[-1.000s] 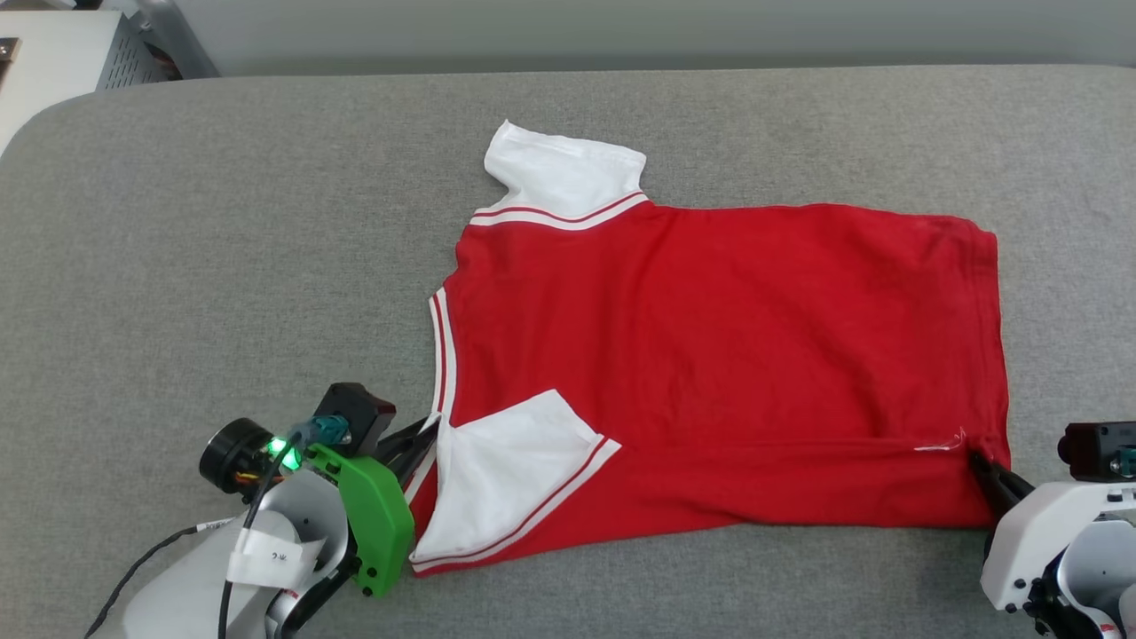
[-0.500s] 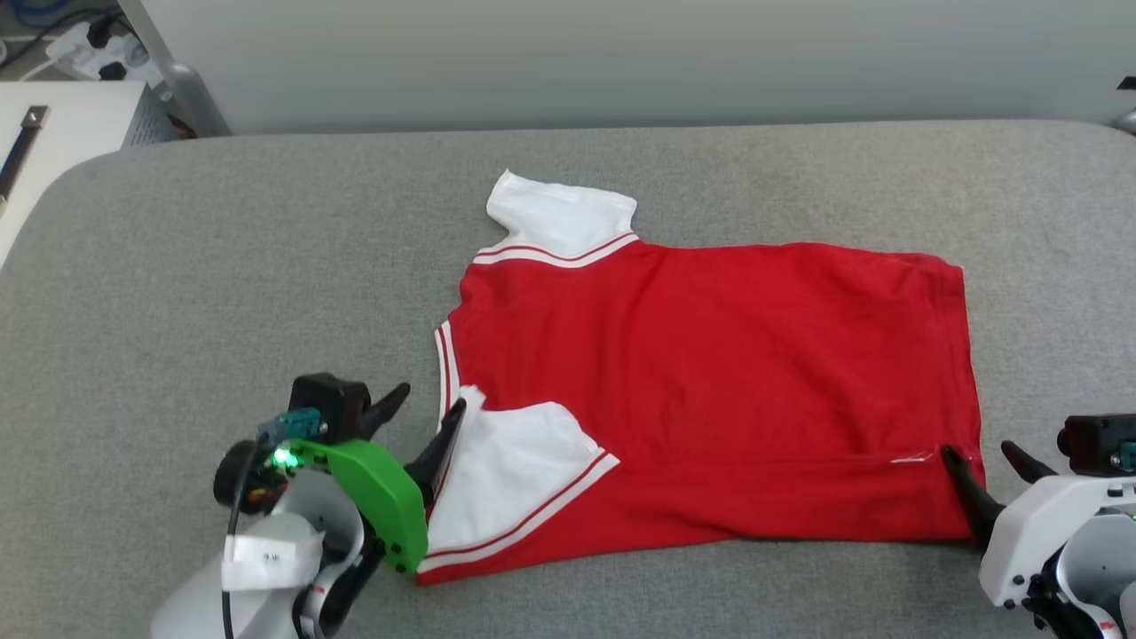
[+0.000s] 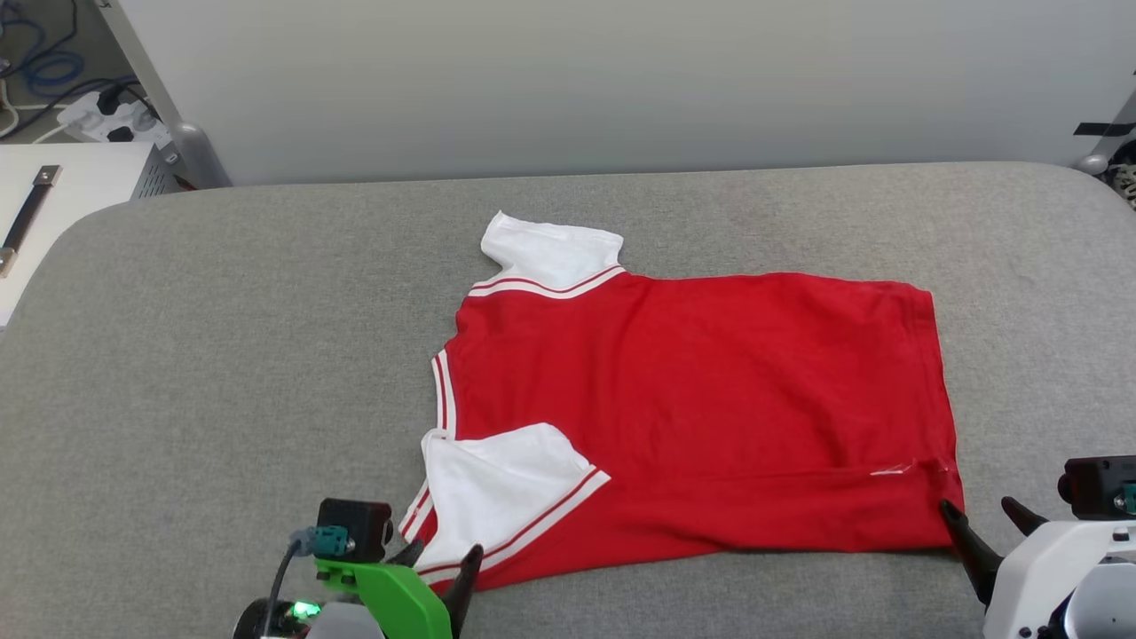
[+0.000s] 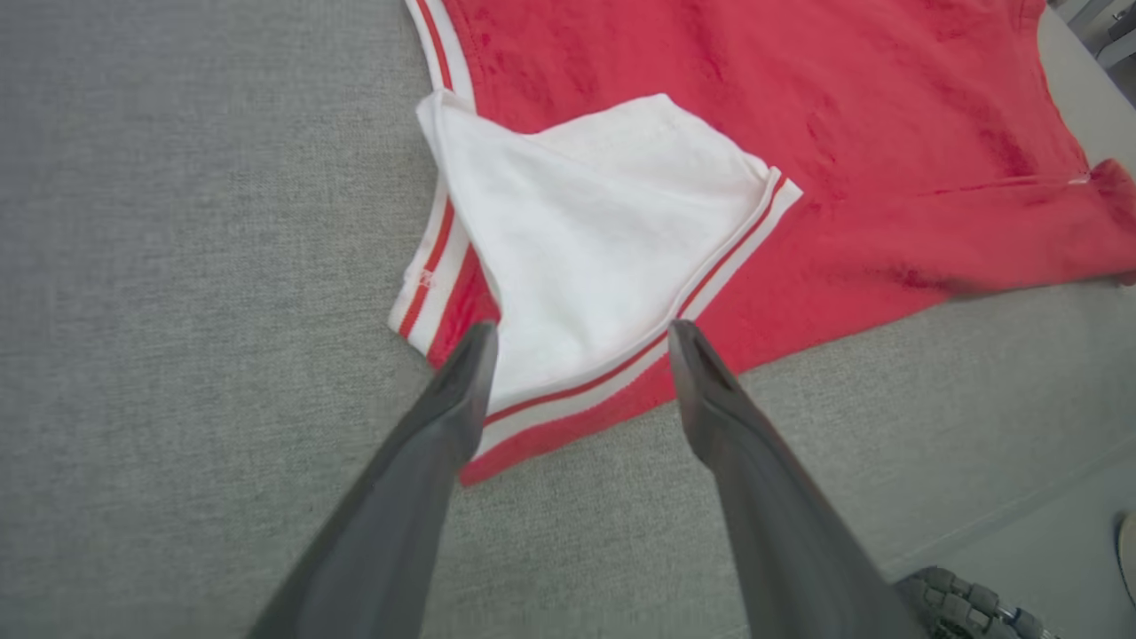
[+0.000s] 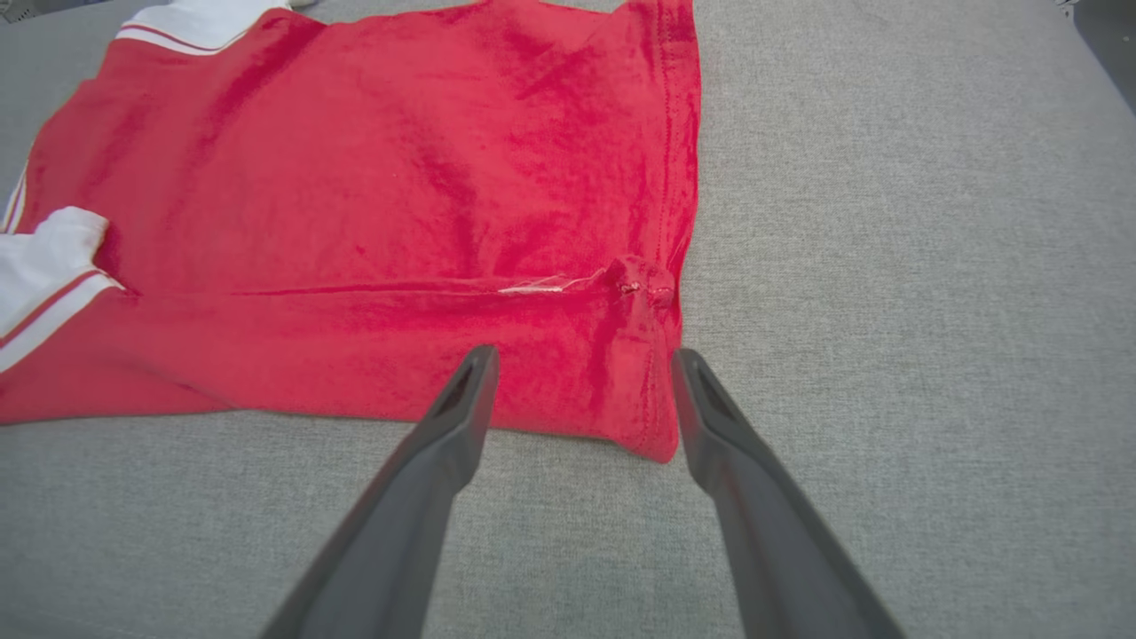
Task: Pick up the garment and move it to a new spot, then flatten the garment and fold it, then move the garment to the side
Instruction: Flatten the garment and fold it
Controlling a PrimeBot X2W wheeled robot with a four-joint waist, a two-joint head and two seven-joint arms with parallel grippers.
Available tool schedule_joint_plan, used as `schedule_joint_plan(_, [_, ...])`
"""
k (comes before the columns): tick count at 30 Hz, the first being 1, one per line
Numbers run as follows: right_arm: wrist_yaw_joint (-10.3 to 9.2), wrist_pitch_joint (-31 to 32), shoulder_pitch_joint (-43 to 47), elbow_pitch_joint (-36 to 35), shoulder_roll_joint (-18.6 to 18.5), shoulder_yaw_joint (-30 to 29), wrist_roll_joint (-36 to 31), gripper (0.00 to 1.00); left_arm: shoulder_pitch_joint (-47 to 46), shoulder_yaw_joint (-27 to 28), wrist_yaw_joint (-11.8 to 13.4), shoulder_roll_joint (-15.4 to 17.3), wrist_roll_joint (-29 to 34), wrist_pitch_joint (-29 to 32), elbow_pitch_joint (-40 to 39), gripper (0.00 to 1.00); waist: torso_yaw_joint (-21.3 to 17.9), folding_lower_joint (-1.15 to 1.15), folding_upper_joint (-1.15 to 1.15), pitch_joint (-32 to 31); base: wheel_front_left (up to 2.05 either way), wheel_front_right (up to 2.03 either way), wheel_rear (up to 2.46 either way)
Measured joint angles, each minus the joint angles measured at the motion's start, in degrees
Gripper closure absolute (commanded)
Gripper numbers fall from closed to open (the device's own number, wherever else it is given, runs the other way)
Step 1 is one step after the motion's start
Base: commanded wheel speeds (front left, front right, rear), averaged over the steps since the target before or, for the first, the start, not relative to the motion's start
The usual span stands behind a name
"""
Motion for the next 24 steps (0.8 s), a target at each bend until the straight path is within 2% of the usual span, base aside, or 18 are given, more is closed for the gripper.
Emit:
schedule_joint_plan(5, [0.00,0.66,0.83,-1.15,1.01,-0.43,-0.51,0.00,0.88,-1.34,5.41,2.12,0.05,5.49,-1.81,0.00,-0.17,0.00,0.00,0.86,0.00,0.00,0.00])
schedule_joint_plan(10, [0.00,0.70,0.79,-1.55,1.41,-0.42,-0.59,0.00,1.12,-0.53,8.57,1.57,0.05,5.22,-1.54,0.00,-0.66,0.00,0.00,2.36,0.00,0.00,0.00])
schedule_joint_plan(17, [0.00,0.55,0.49,-1.70,1.76,-0.54,-0.98,0.00,0.66,-0.02,9.62,0.33,0.07,5.09,2.01,0.00,-1.58,0.00,0.00,5.01,0.00,0.00,0.00])
schedule_joint_plan(24, [0.00,0.18,-0.54,-1.64,1.97,-0.49,-1.08,0.00,-1.14,0.59,9.25,-0.93,-0.20,5.45,5.05,0.00,-2.17,0.00,0.00,7.23,0.00,0.00,0.00])
